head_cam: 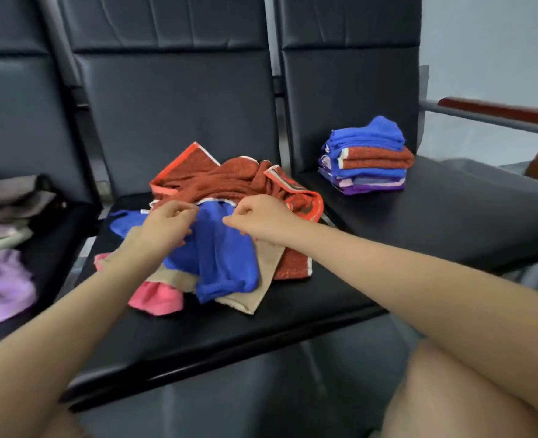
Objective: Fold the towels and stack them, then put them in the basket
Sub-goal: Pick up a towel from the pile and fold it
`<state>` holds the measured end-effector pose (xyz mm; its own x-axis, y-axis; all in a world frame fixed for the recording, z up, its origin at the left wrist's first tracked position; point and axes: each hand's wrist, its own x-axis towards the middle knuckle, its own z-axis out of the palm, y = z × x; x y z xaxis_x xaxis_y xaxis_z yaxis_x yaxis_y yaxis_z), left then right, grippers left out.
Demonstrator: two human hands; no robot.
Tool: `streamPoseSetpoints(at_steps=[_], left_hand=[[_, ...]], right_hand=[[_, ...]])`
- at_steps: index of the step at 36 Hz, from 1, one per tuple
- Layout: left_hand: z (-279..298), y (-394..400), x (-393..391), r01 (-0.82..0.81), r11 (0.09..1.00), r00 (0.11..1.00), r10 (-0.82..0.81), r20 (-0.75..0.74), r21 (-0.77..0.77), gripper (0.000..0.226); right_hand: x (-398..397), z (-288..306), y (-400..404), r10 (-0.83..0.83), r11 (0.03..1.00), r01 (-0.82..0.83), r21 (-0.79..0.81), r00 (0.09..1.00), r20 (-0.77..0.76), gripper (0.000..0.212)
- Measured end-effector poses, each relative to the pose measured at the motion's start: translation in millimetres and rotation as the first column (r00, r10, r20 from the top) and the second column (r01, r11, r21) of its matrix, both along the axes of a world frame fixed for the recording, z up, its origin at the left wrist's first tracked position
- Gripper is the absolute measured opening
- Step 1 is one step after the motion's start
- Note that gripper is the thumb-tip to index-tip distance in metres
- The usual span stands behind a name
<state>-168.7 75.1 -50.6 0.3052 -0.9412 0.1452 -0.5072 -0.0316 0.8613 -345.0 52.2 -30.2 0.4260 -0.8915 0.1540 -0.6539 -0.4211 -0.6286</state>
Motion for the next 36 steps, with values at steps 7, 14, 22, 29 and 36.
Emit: streamPoseSetpoints(at_steps=[7, 14, 22, 29, 36], left_hand=[[-16.8, 27.8, 43.5, -0.02, 1.0, 0.998, 0.02, 0.063, 0.006, 0.013], [-41.3, 48.0, 58.4, 0.19, 0.98, 0.894, -0.149, 0.422, -0.055, 0.006], [-43.1, 53.2, 58.1, 0.247, 0.958, 0.829, -0.133, 0.544, -0.143, 0.048], [-40.0, 46.1, 34.7, 0.242, 0.948, 0.693, -0.019, 0.72, -0.208, 0.067], [-31.2, 30.4, 17.9, 0.215, 0.913, 0.683, 0.113, 0.721, -0.347, 0.03]], right_hand=[[3.5, -46.5, 39.0, 0.19, 0.97, -0.224, -0.09, 0.939, -0.287, 0.033], [0.3, -61.1, 32.4, 0.382, 0.887, -0.442, -0.133, 0.865, -0.324, 0.018], [1.5, -33.5, 25.1, 0.228, 0.938, -0.3, 0.173, 0.911, 0.344, 0.028], [-10.8, 7.7, 3.5, -0.071, 0.93, -0.263, 0.256, 0.556, 0.828, 0.02], [-20.0, 11.5, 3.2, -0.193, 0.931, -0.178, 0.317, 0.497, 0.846, 0.042]])
